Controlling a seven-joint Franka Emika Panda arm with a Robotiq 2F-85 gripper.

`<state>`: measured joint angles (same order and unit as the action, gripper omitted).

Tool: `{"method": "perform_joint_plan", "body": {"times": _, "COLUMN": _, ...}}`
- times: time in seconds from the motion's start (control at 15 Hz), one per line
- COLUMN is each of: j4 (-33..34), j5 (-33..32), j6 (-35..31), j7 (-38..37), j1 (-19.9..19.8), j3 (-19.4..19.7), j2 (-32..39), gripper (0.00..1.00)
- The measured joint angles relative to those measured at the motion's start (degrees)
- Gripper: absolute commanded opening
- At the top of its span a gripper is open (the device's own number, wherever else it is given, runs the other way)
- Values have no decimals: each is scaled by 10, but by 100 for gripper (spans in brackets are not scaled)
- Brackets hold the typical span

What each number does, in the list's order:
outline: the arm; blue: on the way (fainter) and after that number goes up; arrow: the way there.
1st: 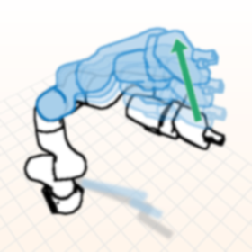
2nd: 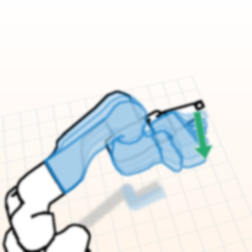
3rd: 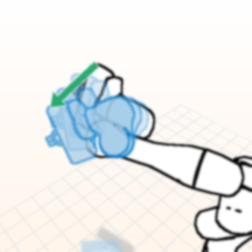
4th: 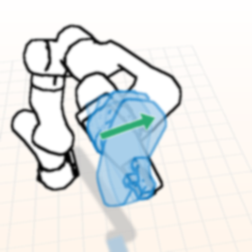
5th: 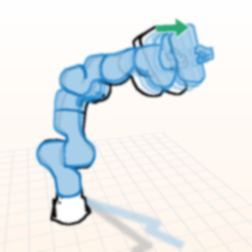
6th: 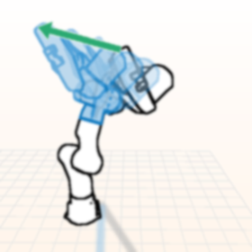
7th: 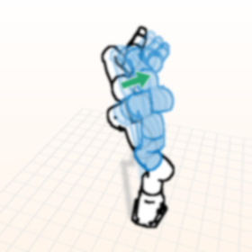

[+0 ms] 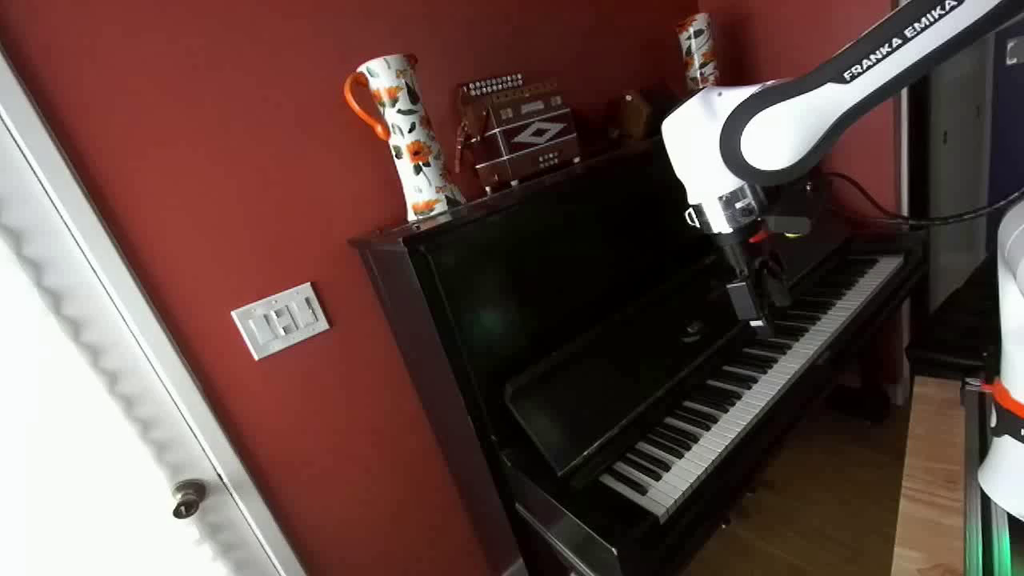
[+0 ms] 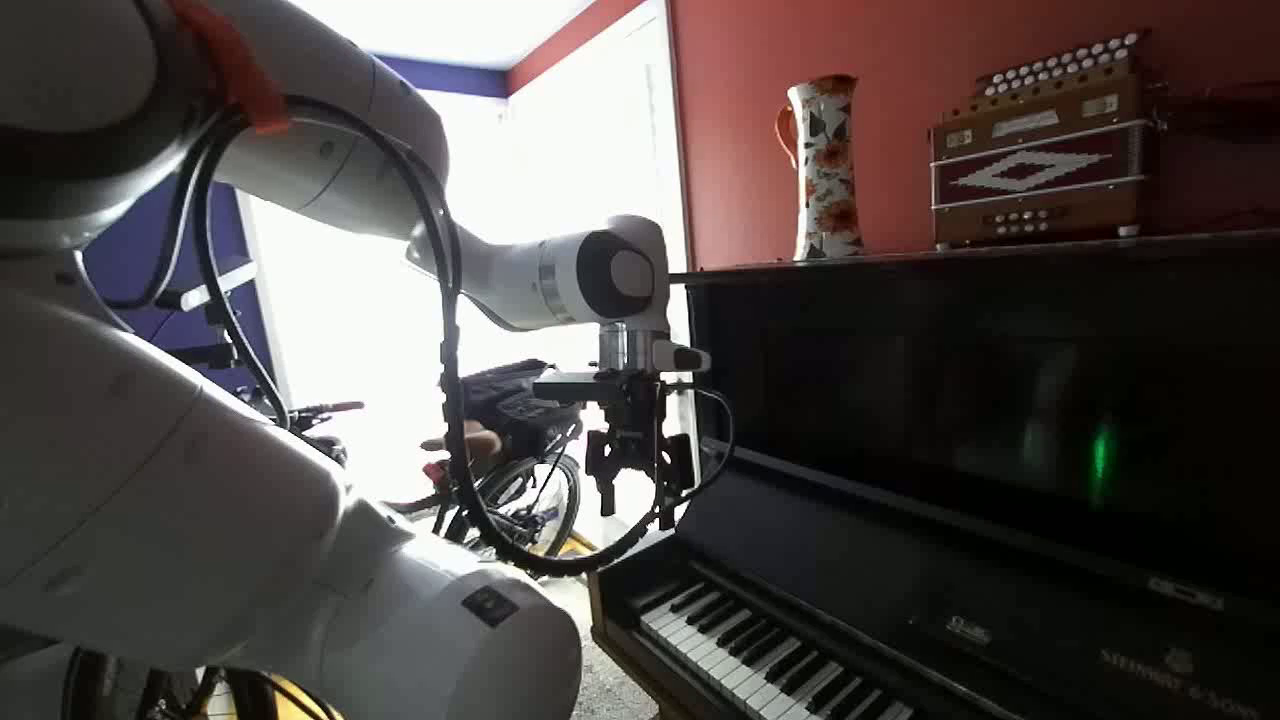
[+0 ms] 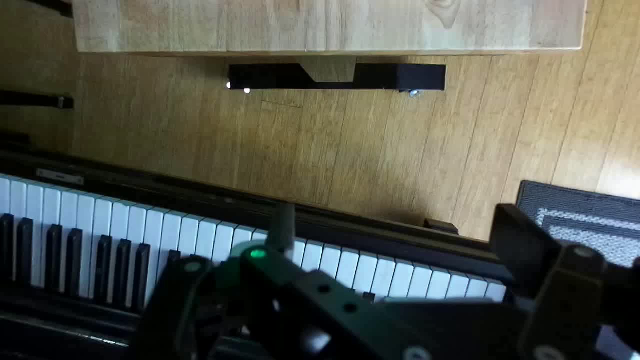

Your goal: Press a key on the right side of the piano

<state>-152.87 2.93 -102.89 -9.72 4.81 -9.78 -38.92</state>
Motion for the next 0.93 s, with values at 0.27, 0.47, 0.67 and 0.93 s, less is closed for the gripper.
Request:
{"method": "perform_joint_plan", "body": {"times": 0.27, "j4": 0, "j5": 0, "j6": 0, "j7": 0, "j1": 0, "j3": 0, "j2": 0, "gripper": 100}}
{"method": "perform_joint_plan", "body": {"times": 0.47, "j4": 0, "j5": 0, "j6": 0, "j7": 0, "j1": 0, "j3": 0, "j2": 0, "gripper": 100}}
{"method": "perform_joint_plan", "body": {"times": 0.67, "j4": 0, "j5": 0, "j6": -1, "j7": 1, "j1": 1, "j3": 0, "j2": 1, "gripper": 100}}
{"method": "perform_joint_plan", "body": {"times": 0.93, "j4": 0, "j5": 28, "j6": -79, "j7": 12, "j1": 35, "j3": -17, "j2": 41, "gripper": 100}}
